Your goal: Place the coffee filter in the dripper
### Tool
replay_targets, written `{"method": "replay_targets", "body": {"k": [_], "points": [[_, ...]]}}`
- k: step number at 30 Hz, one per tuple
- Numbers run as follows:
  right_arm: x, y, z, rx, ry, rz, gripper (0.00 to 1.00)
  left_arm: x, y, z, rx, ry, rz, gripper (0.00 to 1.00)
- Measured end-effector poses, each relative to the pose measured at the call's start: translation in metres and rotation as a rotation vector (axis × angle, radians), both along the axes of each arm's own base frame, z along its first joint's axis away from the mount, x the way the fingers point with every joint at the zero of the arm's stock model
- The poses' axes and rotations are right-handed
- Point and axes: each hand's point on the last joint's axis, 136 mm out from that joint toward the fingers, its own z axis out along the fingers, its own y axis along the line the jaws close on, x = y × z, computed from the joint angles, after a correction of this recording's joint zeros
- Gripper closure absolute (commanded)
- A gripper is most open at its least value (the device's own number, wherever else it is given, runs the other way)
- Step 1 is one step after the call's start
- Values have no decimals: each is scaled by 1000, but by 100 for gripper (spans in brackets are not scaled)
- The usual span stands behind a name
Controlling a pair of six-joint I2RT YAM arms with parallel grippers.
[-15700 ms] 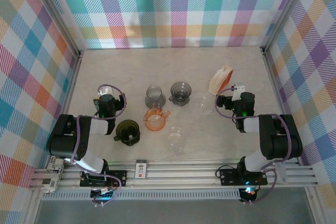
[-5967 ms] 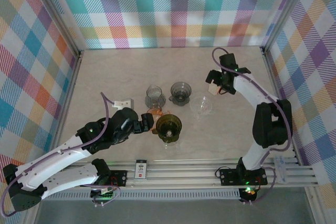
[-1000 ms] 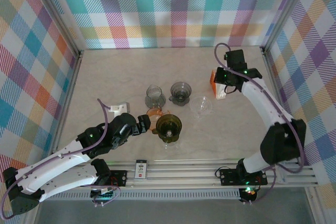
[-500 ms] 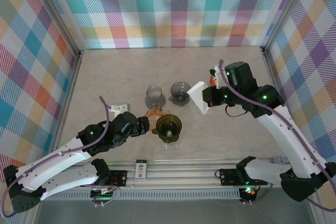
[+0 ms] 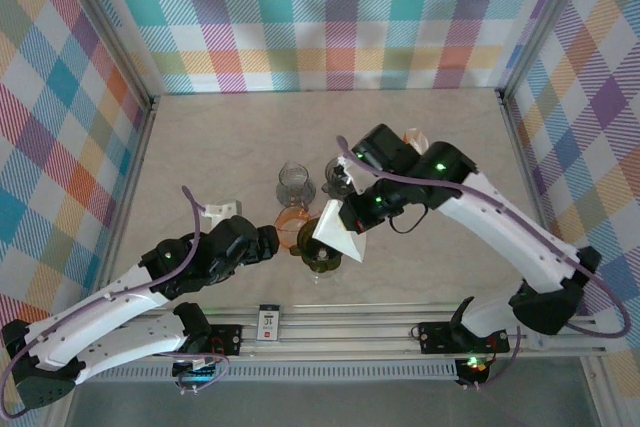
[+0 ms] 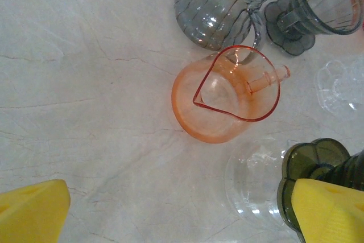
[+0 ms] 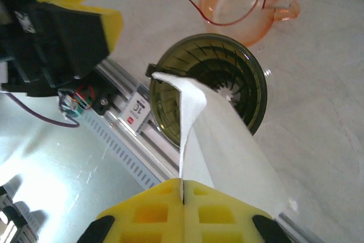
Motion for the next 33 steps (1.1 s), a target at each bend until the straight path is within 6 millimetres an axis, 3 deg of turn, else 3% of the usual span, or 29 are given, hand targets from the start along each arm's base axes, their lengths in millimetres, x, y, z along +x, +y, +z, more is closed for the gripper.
{"method": "replay_targets", "body": {"k": [7,22,33], "points": [[4,13,-19,-111,26,20,98,-2,0,5,-32,-9,-6,0],[13,59,-57,-141,36,75,96,-5,-3,6,-44,1,-27,0],[15,62,-88,-161,60,63,79,-6,-4,6,-49,6,-33,0]]}}
